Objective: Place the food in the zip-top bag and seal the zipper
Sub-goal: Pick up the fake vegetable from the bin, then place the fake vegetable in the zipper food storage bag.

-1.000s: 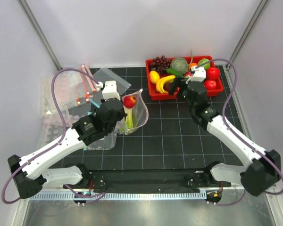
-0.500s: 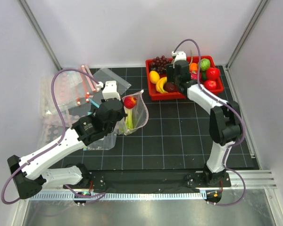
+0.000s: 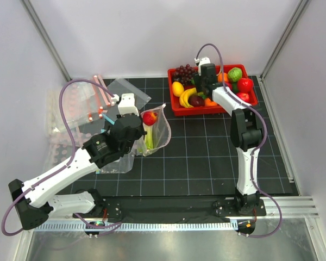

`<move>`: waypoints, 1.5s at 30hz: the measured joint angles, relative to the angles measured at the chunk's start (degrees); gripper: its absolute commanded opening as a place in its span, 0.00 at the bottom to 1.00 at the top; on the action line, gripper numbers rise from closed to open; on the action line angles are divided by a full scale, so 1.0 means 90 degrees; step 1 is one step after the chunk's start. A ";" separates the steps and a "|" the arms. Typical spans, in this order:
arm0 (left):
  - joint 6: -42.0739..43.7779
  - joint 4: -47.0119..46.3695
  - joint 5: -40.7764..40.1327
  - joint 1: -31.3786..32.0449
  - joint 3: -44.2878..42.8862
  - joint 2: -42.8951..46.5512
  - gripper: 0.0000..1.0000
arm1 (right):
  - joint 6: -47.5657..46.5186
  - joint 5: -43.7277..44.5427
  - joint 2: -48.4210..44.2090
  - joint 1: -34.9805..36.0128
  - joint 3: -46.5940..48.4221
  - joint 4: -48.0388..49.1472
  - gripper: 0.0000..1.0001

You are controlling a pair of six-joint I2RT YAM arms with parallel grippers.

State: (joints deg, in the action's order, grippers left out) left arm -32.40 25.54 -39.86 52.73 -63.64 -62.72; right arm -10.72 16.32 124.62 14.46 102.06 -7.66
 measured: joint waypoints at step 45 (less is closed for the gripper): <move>0.0000 -0.0058 0.0345 0.0000 0.0000 -0.0049 0.00 | 0.3937 -0.3339 -0.7987 0.1379 -0.6326 0.1554 0.01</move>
State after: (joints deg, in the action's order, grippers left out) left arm -32.40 25.02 -36.75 52.73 -63.64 -63.16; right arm 24.71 -13.74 52.73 26.87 45.12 6.33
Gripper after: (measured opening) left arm 0.015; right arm 0.253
